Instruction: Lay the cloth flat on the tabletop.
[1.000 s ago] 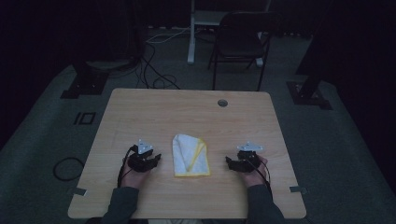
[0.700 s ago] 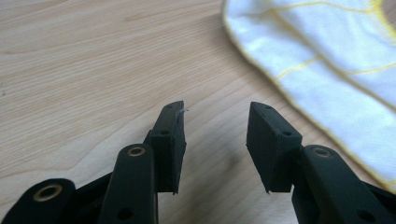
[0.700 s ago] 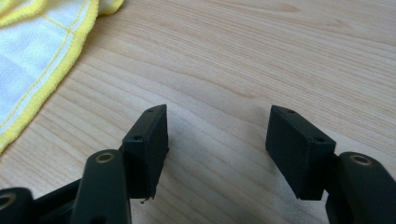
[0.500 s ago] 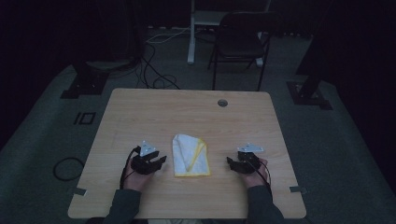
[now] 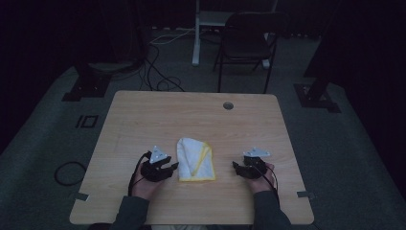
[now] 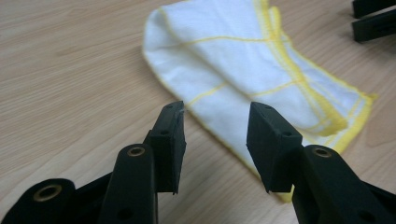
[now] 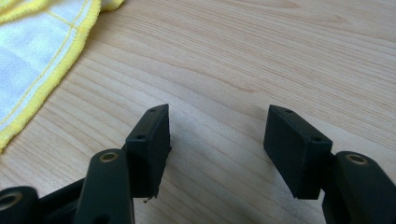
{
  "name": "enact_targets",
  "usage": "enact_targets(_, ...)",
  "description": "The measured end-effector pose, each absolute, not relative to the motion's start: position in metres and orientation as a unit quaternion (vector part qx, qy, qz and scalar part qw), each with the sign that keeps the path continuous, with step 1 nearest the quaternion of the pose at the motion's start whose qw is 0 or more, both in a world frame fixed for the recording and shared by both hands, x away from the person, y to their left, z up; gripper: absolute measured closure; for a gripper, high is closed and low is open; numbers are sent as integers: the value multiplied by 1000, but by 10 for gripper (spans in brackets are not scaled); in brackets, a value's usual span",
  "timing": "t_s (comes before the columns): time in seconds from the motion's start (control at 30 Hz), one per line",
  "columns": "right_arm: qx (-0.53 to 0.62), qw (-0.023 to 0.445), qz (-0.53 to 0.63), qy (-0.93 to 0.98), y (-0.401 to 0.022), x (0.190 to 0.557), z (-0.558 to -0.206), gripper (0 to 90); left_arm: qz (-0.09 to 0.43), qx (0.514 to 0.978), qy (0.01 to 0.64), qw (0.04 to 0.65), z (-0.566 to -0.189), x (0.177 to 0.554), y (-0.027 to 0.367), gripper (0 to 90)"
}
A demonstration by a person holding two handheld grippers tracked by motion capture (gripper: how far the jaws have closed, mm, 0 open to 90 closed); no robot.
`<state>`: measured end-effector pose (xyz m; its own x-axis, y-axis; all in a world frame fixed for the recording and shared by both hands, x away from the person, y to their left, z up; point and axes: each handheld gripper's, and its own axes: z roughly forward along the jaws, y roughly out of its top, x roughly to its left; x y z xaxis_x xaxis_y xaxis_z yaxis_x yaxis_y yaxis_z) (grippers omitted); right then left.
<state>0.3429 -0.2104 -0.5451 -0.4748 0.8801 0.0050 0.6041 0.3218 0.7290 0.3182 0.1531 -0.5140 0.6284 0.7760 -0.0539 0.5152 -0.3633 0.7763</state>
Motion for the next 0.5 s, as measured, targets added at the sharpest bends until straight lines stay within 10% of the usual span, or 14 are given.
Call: enact_targets(0.5,471,202,345,786,-211,343,-546,398,148,826,366,401,-517,312,121,561)
